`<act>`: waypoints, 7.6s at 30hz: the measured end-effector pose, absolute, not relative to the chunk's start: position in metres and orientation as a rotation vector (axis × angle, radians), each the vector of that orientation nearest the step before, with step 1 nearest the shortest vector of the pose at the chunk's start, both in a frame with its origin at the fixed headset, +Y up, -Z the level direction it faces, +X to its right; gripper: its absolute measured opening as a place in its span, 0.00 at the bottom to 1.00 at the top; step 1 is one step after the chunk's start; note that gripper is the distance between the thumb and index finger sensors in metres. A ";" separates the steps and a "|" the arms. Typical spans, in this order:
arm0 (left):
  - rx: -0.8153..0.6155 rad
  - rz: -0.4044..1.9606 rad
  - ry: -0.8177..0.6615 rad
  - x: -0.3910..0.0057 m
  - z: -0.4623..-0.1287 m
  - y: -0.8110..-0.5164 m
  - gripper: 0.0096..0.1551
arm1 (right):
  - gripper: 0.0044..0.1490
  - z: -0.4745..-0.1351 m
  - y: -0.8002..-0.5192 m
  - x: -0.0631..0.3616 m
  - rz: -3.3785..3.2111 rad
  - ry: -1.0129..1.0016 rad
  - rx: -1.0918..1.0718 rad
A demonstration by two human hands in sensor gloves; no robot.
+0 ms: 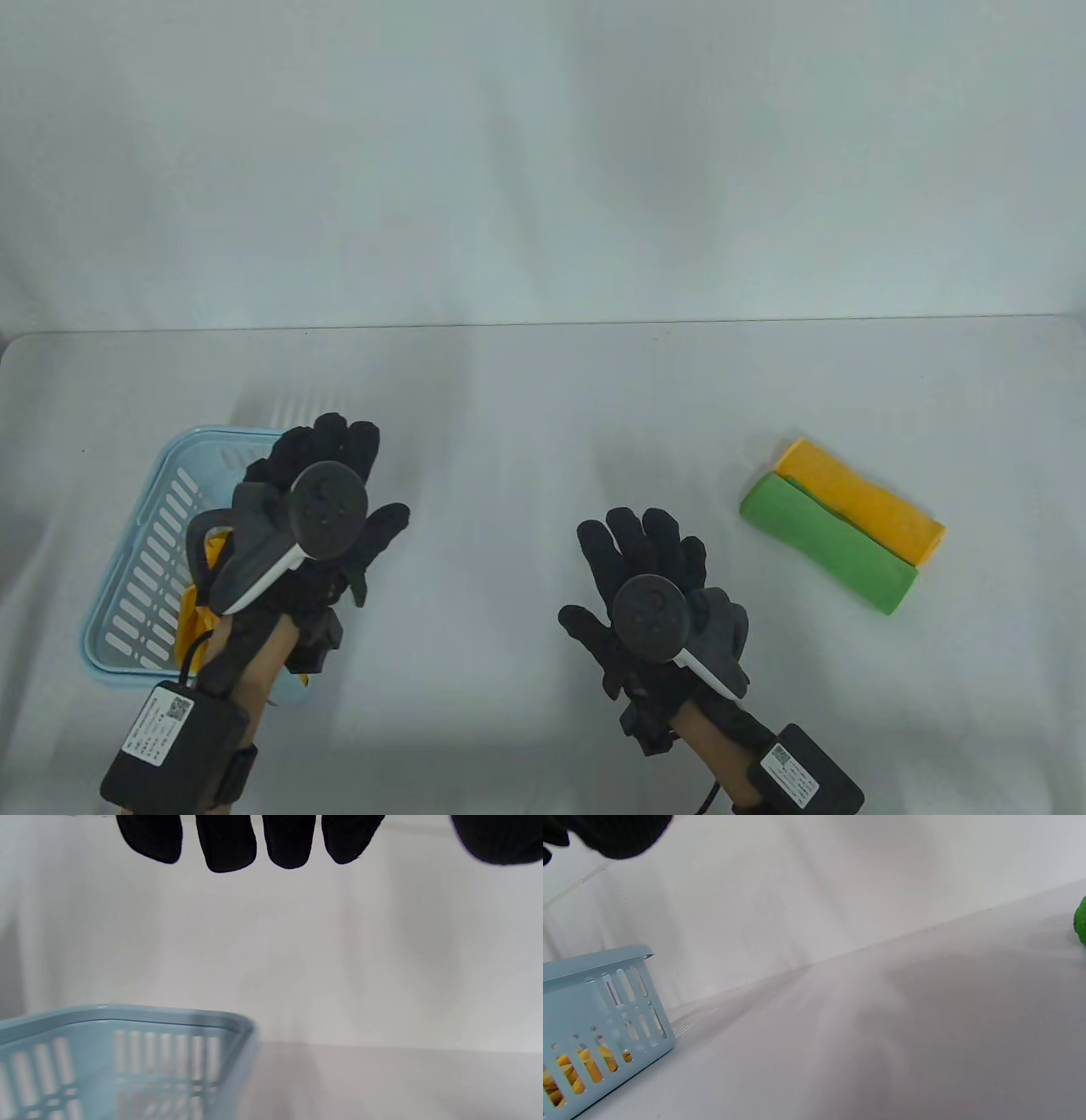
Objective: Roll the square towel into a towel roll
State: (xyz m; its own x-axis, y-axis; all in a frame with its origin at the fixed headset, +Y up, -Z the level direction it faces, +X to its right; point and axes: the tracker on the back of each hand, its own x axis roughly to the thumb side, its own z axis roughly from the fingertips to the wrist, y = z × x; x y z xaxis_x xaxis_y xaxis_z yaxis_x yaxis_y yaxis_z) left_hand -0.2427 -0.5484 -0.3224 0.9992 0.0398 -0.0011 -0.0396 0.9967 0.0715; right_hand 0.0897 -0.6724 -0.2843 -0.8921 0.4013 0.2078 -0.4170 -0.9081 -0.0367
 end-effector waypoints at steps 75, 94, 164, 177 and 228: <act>0.039 0.408 0.300 -0.354 -0.360 -0.556 0.30 | 0.53 -0.303 -0.679 0.115 2.502 0.029 0.090; 0.294 0.765 -0.052 -0.259 -0.336 -0.448 0.30 | 0.51 -0.307 -0.678 0.131 2.435 0.005 0.003; 0.106 0.941 -0.119 -0.189 -0.314 -0.617 0.31 | 0.25 -0.300 -0.686 0.110 2.397 0.109 -0.024; 0.044 0.822 -0.108 -0.184 -0.321 -0.632 0.31 | 0.23 -0.307 -0.664 0.164 2.219 -0.111 -0.196; -0.238 0.296 -0.200 -0.137 -0.344 -0.693 0.45 | 0.22 -0.314 -0.474 0.144 2.397 -0.276 0.072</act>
State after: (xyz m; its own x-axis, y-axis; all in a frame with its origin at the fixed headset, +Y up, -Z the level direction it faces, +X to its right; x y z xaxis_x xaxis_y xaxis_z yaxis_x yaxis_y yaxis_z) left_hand -0.1373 -0.6928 -0.3439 0.9371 0.3104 0.1596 -0.2633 0.9289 -0.2603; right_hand 0.1440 -0.4740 -0.3143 -0.7452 0.6545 0.1275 -0.6664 -0.7239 -0.1786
